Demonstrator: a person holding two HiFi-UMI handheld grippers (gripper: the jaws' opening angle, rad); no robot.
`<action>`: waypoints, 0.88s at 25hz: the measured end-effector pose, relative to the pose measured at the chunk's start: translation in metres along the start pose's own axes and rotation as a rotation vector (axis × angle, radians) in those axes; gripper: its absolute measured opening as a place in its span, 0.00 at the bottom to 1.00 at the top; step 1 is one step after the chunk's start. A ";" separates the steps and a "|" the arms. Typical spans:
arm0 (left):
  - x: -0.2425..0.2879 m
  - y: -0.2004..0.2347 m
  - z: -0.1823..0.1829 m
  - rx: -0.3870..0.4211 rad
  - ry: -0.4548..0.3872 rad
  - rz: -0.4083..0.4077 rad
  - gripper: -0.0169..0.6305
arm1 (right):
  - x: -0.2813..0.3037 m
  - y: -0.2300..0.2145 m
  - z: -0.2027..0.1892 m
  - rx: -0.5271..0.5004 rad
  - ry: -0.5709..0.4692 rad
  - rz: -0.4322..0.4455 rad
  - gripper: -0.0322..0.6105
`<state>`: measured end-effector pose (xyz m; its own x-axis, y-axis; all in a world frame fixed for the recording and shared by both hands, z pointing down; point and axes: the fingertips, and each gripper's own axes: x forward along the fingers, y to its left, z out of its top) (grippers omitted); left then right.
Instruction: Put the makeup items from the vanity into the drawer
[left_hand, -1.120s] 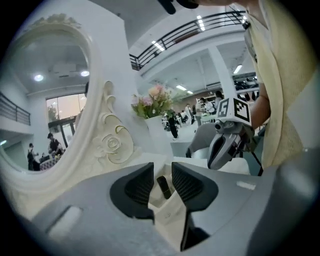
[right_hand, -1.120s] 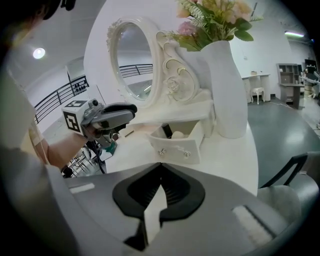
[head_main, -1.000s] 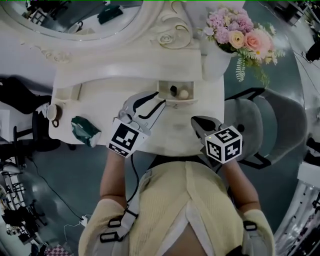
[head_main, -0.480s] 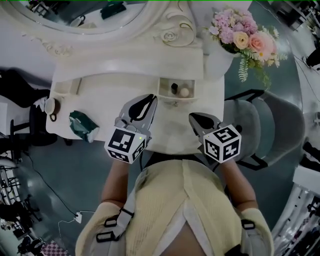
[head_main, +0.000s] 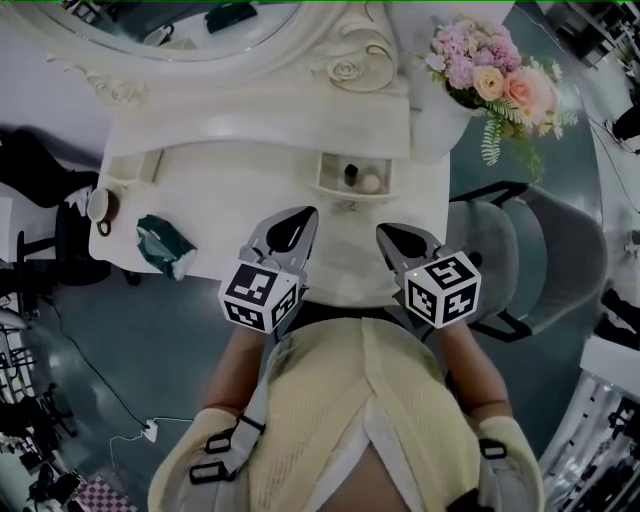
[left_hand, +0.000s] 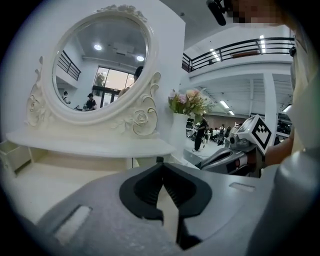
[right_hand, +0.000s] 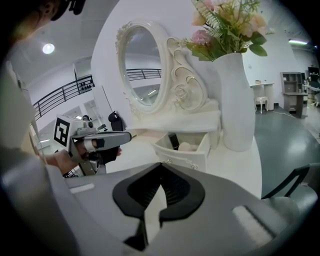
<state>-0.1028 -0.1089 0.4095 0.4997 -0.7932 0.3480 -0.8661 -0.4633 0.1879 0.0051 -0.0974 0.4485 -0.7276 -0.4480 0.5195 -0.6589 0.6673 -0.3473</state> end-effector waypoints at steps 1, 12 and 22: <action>-0.001 0.000 -0.002 -0.006 0.008 0.004 0.03 | 0.000 0.000 0.000 -0.002 0.000 -0.002 0.05; -0.001 0.002 -0.016 -0.018 0.032 0.060 0.03 | -0.002 -0.001 0.010 -0.007 -0.036 -0.020 0.05; 0.004 -0.004 -0.007 0.011 0.007 0.048 0.03 | -0.006 -0.012 0.023 -0.010 -0.064 -0.038 0.05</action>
<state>-0.0973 -0.1076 0.4163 0.4570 -0.8121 0.3628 -0.8891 -0.4286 0.1607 0.0127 -0.1159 0.4317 -0.7132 -0.5099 0.4809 -0.6843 0.6550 -0.3204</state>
